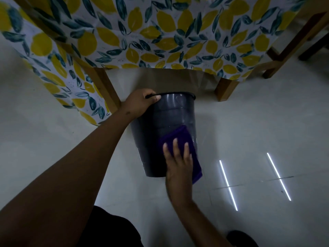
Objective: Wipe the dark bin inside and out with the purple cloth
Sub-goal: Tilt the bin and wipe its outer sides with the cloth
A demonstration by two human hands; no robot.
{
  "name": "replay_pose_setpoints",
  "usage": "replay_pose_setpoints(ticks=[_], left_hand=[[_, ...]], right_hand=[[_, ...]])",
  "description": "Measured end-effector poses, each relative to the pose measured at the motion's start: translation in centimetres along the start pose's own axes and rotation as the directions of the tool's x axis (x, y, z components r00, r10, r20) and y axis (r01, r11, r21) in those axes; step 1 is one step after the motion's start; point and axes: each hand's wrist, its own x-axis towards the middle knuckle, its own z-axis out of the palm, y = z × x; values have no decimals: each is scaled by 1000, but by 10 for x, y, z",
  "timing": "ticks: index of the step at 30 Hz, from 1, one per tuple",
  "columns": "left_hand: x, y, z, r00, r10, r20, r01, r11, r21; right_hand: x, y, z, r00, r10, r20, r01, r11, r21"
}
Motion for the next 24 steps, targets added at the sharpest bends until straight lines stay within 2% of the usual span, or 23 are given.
replay_pose_setpoints(ticks=[2,8,13,15,19,24], left_hand=[[2,3,1,1000,1,24,-1,1000,17],[0,9,1,997,12,82,-13,1000,22],[-7,1,-4,1000,2,28,-2,1000,4],[-8,-2,-6,1000,-16,15,17,1000,-12],[-7,2,-3,999,-4,38,5,1000,-24],[-7,6,-3,998,-1,63,3,999,-32]], right_hand=[[-15,-3,8,999,-45,25,47,995,-83],[56,-14,-22,997,-73,10,73,997,14],[57,-3,-25,999,43,10,-44,987,156],[22,-1,-14,997,78,-6,-77,989,124],[-14,-8,4,999,32,-17,-33,998,-53],[47,-19,-19,992,81,-92,-70,991,114]])
